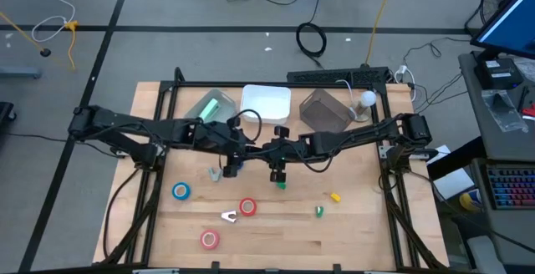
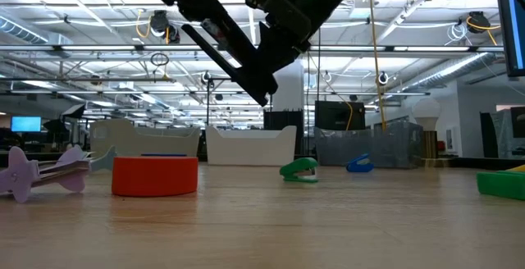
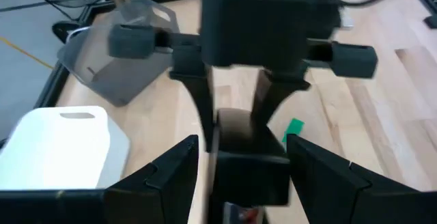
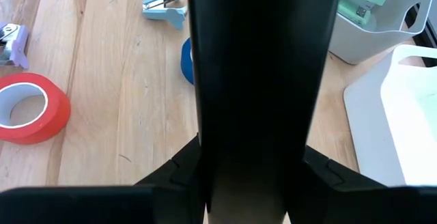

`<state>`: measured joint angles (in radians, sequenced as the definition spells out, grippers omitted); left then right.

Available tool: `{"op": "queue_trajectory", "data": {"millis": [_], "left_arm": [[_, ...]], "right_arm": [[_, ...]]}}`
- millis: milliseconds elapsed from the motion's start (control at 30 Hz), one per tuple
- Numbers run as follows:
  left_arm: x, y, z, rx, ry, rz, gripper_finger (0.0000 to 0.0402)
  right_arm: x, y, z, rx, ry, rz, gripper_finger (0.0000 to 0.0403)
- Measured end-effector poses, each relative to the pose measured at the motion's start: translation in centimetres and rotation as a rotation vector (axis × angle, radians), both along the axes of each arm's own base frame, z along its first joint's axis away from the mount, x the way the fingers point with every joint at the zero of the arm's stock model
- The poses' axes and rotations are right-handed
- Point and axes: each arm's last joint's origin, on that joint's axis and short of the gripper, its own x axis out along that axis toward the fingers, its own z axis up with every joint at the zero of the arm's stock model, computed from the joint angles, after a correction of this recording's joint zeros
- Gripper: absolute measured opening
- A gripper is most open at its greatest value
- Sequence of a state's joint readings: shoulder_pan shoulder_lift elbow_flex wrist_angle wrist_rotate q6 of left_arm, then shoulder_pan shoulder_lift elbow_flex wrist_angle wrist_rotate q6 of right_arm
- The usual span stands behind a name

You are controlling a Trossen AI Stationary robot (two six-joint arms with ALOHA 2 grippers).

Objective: Pick and place Stapler, Stapler remover, tape
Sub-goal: Put the black stapler into the gray bin

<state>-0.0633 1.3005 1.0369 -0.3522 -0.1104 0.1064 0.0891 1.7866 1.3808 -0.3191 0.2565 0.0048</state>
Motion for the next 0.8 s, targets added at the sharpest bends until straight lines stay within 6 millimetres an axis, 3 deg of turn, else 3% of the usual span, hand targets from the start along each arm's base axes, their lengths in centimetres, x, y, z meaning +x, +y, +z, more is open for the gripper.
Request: {"op": "queue_trajectory", "data": {"millis": [200,800], "left_arm": [[0.1,0.3,1.1,-0.003,0.018,0.011,0.0223],[1.1,0.1,-0.3,-0.024,0.067,-0.007,0.0221]], "right_arm": [[0.0,0.0,0.0,0.001,-0.002,-0.005,0.0129],[0.0,0.0,0.0,-0.001,0.001,0.001,0.0129]]}}
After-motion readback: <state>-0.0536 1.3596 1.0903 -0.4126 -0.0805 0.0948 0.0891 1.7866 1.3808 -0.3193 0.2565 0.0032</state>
